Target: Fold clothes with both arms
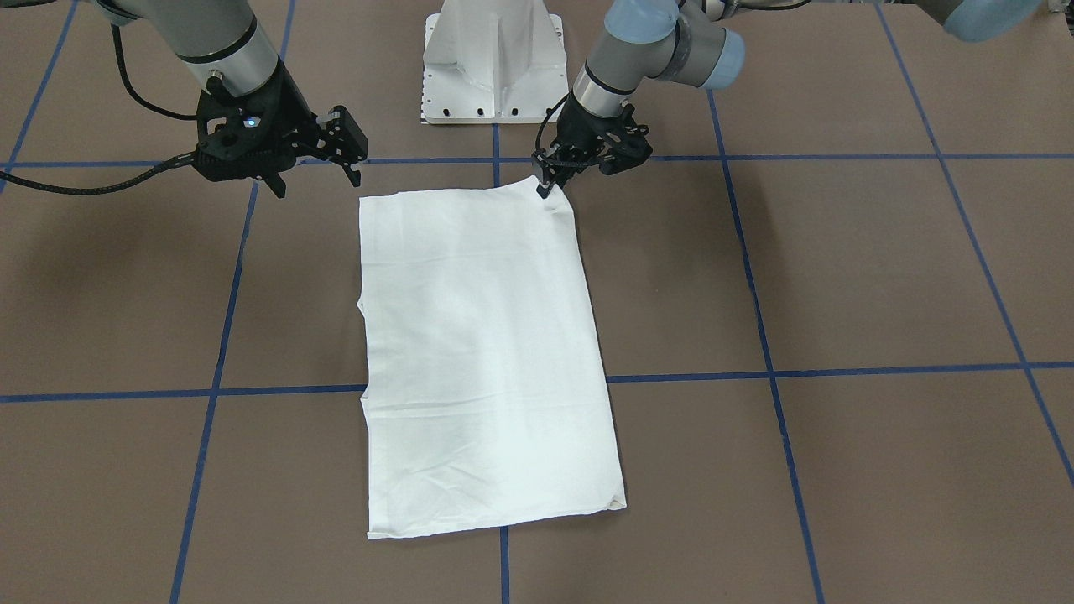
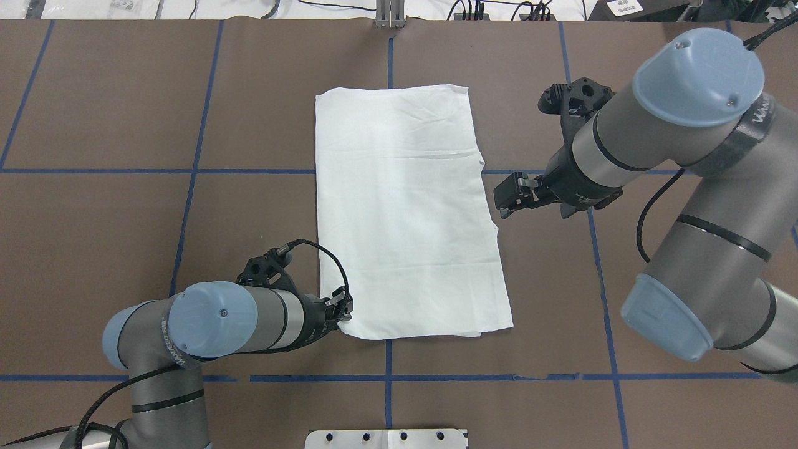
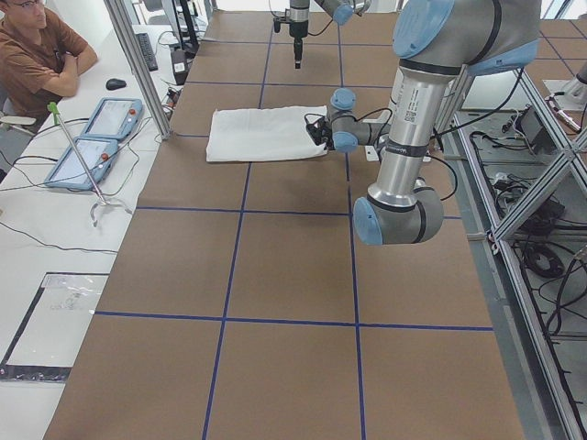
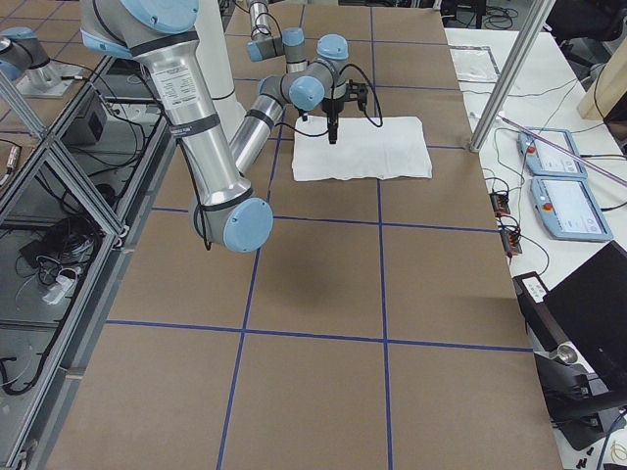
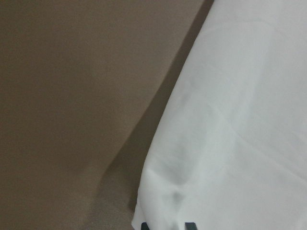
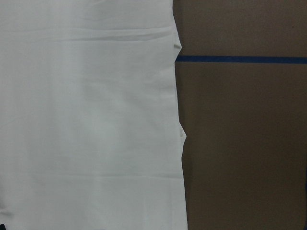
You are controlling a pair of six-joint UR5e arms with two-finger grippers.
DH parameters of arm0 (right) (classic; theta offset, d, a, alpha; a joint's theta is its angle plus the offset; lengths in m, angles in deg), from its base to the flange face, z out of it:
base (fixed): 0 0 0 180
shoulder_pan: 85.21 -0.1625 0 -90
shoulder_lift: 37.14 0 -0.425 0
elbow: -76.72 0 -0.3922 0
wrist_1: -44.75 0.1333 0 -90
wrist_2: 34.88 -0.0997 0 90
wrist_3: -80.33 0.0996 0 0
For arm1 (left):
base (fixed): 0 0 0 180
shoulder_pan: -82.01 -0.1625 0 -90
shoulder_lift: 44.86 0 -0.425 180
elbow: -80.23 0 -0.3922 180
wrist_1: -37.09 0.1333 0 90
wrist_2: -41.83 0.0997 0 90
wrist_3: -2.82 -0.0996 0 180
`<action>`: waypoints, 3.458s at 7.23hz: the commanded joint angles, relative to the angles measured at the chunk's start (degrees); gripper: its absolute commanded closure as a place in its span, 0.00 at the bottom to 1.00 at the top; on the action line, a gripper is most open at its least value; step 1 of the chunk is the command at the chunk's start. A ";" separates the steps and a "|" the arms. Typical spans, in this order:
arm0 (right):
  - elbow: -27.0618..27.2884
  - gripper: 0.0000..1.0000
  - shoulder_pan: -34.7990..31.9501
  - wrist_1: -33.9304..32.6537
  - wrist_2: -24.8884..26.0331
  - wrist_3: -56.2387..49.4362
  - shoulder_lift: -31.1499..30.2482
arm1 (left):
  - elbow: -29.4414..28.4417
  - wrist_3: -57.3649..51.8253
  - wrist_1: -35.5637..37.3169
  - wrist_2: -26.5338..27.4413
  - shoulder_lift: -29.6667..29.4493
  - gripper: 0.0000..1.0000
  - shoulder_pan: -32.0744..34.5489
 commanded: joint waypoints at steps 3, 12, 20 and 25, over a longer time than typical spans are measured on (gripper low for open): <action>-0.01 0.00 0.02 0.00 0.03 1.49 0.09 | 0.03 0.00 0.51 -0.01 0.12 0.84 -0.25; -2.89 0.00 20.66 0.09 16.98 43.55 0.70 | 1.52 -0.97 3.32 -0.19 -0.23 1.00 -0.16; -14.86 0.00 23.48 9.40 17.08 46.32 0.79 | 1.43 -0.97 3.32 -0.10 -0.32 1.00 -0.08; -14.95 0.00 24.81 9.05 18.05 48.25 0.53 | 1.35 -0.97 3.32 -0.10 -0.32 1.00 0.10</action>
